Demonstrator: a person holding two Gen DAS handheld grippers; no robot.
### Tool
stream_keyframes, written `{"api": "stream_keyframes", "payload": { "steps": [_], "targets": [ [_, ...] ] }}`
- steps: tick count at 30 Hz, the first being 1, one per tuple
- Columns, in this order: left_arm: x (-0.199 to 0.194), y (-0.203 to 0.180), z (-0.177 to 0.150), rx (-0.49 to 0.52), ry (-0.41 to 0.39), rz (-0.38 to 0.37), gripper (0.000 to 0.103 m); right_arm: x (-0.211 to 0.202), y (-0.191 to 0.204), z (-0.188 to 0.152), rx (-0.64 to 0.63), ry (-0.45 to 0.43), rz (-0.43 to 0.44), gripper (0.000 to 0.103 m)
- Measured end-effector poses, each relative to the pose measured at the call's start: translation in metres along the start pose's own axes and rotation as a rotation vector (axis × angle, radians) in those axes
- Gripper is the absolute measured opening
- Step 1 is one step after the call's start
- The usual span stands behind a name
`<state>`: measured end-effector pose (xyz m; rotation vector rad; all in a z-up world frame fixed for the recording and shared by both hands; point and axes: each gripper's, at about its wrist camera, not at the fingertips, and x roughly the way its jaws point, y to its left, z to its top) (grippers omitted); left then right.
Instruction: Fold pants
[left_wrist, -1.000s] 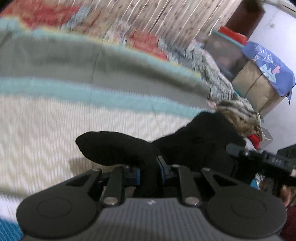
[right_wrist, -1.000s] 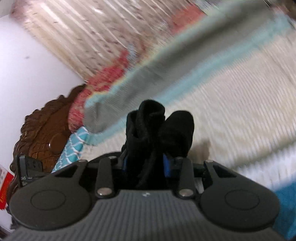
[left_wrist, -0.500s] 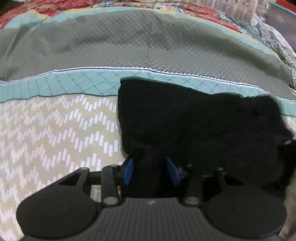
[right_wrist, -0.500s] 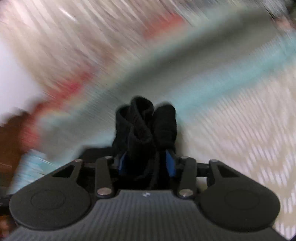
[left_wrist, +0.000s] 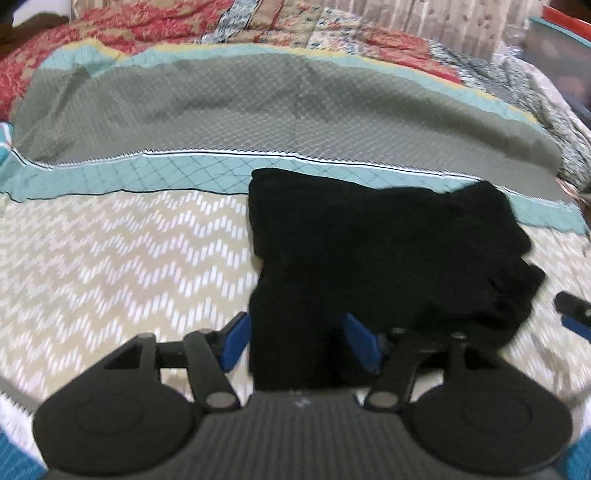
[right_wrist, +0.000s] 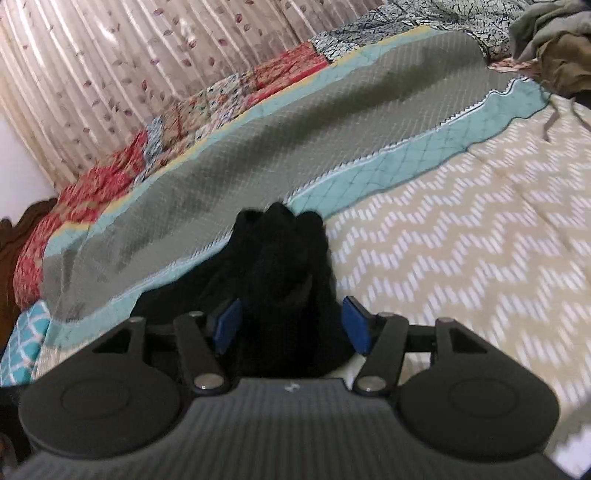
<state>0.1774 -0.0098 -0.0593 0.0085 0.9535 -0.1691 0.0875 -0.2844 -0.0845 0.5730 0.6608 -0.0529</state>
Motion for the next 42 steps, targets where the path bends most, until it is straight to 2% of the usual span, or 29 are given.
{"api": "stream_keyframes", "payload": {
  "steps": [2, 4, 7, 10, 13, 17, 20, 25, 38, 42],
  "targets": [
    [-0.022, -0.007, -0.015, 0.026, -0.021, -0.004, 0.082, -0.009, 0.007, -0.01, -0.016, 0.019, -0.009, 0.063],
    [-0.042, -0.013, -0.031, 0.046, -0.043, 0.0, 0.091, -0.023, 0.012, -0.023, -0.026, 0.044, -0.01, 0.063],
    [-0.068, -0.025, -0.053, 0.089, -0.061, 0.024, 0.095, -0.047, 0.021, -0.045, -0.043, 0.061, -0.003, 0.064],
    [-0.089, -0.032, -0.073, 0.093, -0.062, 0.032, 0.102, -0.072, 0.032, -0.066, -0.074, 0.055, -0.019, 0.073],
    [-0.104, -0.036, -0.088, 0.08, -0.044, 0.032, 0.103, -0.089, 0.039, -0.081, -0.099, 0.061, -0.025, 0.076],
    [-0.117, -0.041, -0.103, 0.084, -0.036, 0.043, 0.103, -0.107, 0.044, -0.096, -0.104, 0.065, -0.035, 0.087],
    [-0.123, -0.046, -0.112, 0.095, -0.035, 0.067, 0.103, -0.116, 0.05, -0.102, -0.135, 0.064, -0.024, 0.089],
    [-0.126, -0.045, -0.117, 0.073, -0.011, 0.06, 0.103, -0.124, 0.06, -0.109, -0.174, 0.062, -0.023, 0.09],
    [-0.137, -0.046, -0.124, 0.082, -0.074, 0.093, 0.103, -0.124, 0.062, -0.119, -0.148, 0.073, -0.006, 0.09],
    [-0.135, -0.046, -0.126, 0.085, -0.073, 0.118, 0.103, -0.124, 0.06, -0.12, -0.134, 0.073, -0.012, 0.09]
  ]
}}
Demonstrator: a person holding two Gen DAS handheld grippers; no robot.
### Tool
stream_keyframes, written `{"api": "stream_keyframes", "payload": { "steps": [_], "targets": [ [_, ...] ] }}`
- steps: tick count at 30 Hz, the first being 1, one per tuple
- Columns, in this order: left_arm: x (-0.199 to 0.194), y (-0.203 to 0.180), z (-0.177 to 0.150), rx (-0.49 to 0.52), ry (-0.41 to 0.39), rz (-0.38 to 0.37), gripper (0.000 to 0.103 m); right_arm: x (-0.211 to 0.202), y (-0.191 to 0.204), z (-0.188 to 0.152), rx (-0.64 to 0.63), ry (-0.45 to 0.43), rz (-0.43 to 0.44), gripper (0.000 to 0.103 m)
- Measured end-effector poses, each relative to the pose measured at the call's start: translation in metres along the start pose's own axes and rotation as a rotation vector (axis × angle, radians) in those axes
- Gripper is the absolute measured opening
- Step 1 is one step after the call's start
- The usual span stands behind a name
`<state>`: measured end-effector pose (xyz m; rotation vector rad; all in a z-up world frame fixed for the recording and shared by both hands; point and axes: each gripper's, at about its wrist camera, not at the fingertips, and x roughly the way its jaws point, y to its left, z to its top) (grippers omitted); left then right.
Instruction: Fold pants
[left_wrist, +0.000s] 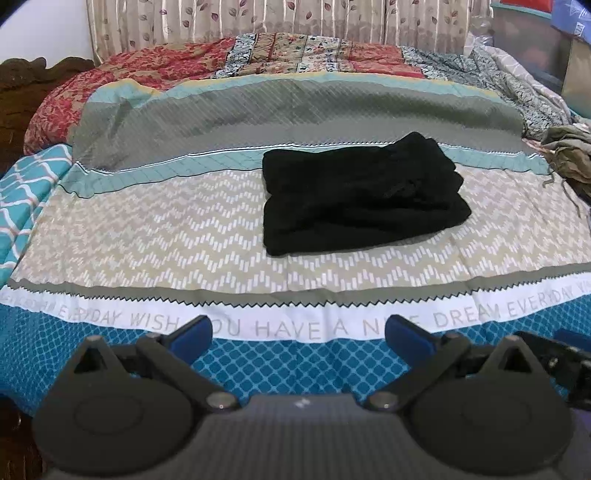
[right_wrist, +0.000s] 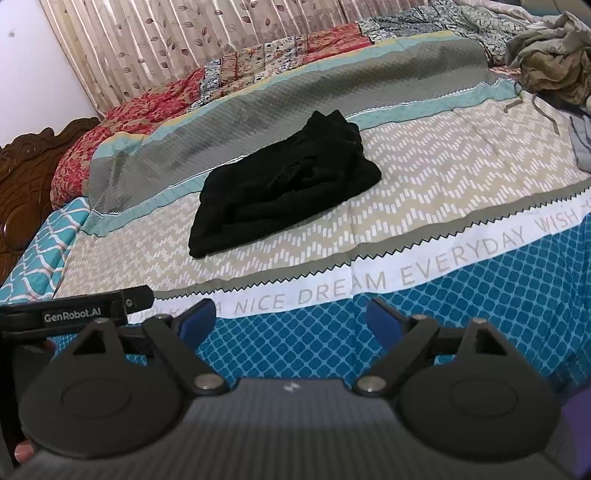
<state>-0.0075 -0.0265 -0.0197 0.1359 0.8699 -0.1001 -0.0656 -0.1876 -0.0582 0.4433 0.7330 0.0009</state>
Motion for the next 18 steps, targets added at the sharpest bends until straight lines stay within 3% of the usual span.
{"api": "stream_keyframes", "payload": {
  "steps": [9, 18],
  "targets": [
    [-0.0008, 0.0028, -0.0032, -0.003, -0.017, 0.005, 0.103, -0.0016, -0.0032, -0.0008, 0.019, -0.003, -0.011, 0.09],
    [0.0081, 0.0028, -0.0085, 0.002, 0.033, 0.013, 0.103, -0.0021, -0.0077, -0.0019, 0.044, -0.008, -0.033, 0.09]
  ]
}}
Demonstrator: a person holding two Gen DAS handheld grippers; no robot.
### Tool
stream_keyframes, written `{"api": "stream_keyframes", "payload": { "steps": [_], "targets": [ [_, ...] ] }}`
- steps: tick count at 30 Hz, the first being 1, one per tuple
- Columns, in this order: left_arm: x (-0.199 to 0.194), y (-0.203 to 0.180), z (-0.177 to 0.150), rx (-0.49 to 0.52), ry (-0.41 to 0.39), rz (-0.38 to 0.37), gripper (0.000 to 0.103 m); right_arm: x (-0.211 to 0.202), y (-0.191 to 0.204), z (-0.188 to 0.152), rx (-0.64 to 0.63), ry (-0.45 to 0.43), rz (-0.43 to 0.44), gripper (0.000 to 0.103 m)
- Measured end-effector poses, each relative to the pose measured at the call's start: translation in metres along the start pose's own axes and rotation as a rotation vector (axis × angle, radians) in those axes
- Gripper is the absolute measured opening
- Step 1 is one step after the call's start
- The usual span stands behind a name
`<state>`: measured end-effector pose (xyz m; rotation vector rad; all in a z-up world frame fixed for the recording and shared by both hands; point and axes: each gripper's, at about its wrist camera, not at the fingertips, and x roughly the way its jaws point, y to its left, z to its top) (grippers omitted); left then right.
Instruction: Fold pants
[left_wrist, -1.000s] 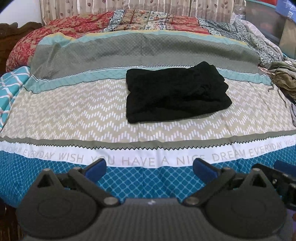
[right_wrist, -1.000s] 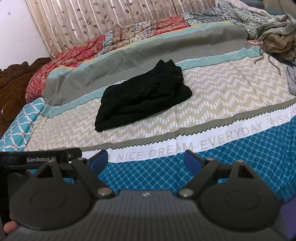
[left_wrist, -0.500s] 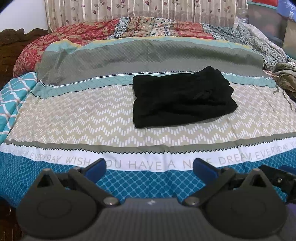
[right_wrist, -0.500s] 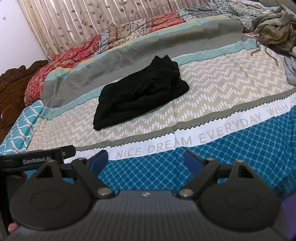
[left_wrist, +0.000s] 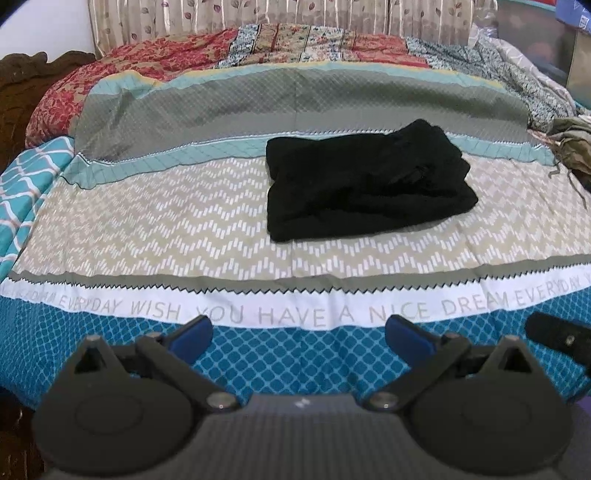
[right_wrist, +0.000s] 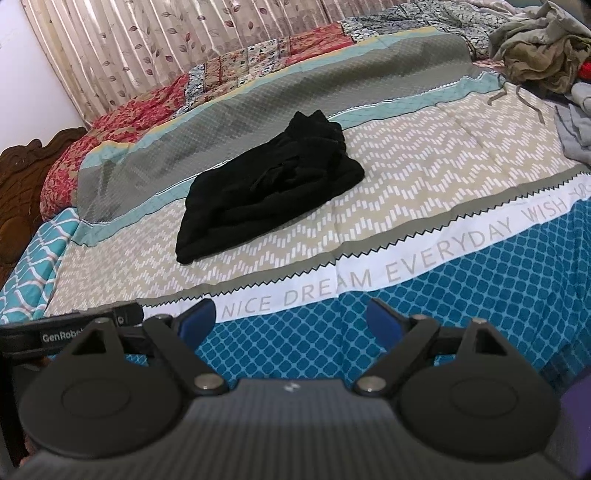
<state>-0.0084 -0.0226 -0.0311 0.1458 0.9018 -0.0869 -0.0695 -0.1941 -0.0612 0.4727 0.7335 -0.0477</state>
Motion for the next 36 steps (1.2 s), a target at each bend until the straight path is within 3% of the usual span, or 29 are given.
{"api": "stream_keyframes", "payload": {
  "steps": [12, 22, 36],
  "targets": [
    [0.014, -0.001, -0.008, 0.026, 0.057, 0.033, 0.103, 0.001, -0.005, -0.001, 0.03, -0.002, -0.019, 0.09],
    [0.019, -0.003, -0.01, 0.039, 0.078, 0.014, 0.103, 0.005, -0.01, -0.002, 0.058, 0.017, -0.023, 0.09],
    [0.031, 0.004, -0.01, -0.007, 0.133, 0.026, 0.103, 0.007, -0.012, 0.0, 0.079, 0.029, -0.016, 0.09]
  ]
}}
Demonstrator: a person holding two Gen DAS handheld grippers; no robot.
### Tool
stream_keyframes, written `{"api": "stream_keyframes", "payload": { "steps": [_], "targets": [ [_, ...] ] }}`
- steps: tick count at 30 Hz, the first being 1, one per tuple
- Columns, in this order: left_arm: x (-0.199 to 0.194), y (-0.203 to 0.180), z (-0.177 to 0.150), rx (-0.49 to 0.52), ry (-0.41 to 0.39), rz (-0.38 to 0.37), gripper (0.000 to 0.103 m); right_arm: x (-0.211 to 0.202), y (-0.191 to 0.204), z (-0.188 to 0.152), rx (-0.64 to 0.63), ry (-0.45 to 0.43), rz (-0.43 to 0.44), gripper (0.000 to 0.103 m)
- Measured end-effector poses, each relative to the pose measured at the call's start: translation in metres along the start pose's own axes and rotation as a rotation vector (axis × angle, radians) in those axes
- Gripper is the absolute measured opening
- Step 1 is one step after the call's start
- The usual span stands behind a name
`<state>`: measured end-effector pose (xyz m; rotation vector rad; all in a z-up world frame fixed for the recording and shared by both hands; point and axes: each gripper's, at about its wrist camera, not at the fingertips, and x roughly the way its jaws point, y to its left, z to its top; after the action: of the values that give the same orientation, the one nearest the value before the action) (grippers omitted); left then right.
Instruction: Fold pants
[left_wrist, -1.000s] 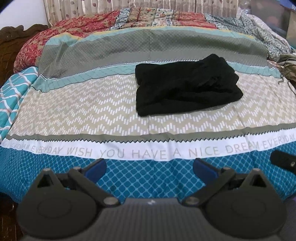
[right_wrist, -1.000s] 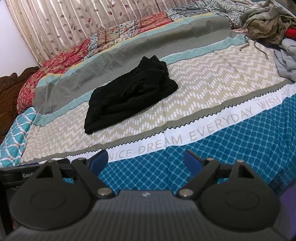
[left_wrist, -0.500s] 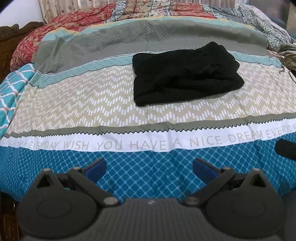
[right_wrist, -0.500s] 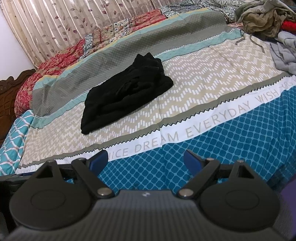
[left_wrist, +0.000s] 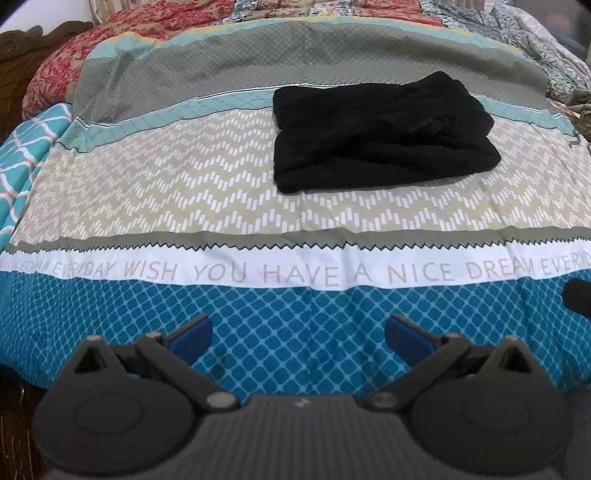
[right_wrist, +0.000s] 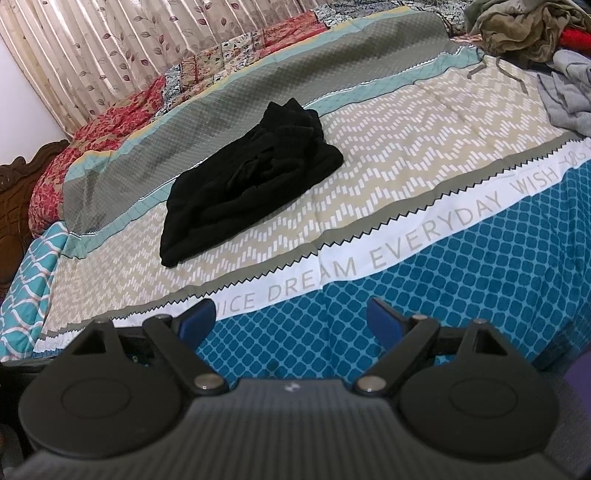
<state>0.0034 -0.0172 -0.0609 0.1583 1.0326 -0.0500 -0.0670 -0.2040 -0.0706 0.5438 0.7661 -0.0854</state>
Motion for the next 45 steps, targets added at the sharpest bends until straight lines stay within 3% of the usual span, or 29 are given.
{"api": "stream_keyframes", "payload": {
  "steps": [10, 19, 45],
  "targets": [
    [0.0062, 0.0008, -0.002, 0.01, 0.041, 0.044, 0.103, 0.0025, -0.0023, -0.0008, 0.013, 0.006, -0.002, 0.09],
    [-0.0017, -0.0034, -0.0017, 0.039, -0.012, 0.076, 0.103, 0.0016, -0.0054, -0.0006, 0.023, 0.007, 0.001, 0.09],
    [-0.0027, -0.0037, -0.0034, 0.051, -0.025, 0.106, 0.103, 0.0012, -0.0055, -0.0035, 0.042, 0.012, 0.007, 0.09]
  ]
}}
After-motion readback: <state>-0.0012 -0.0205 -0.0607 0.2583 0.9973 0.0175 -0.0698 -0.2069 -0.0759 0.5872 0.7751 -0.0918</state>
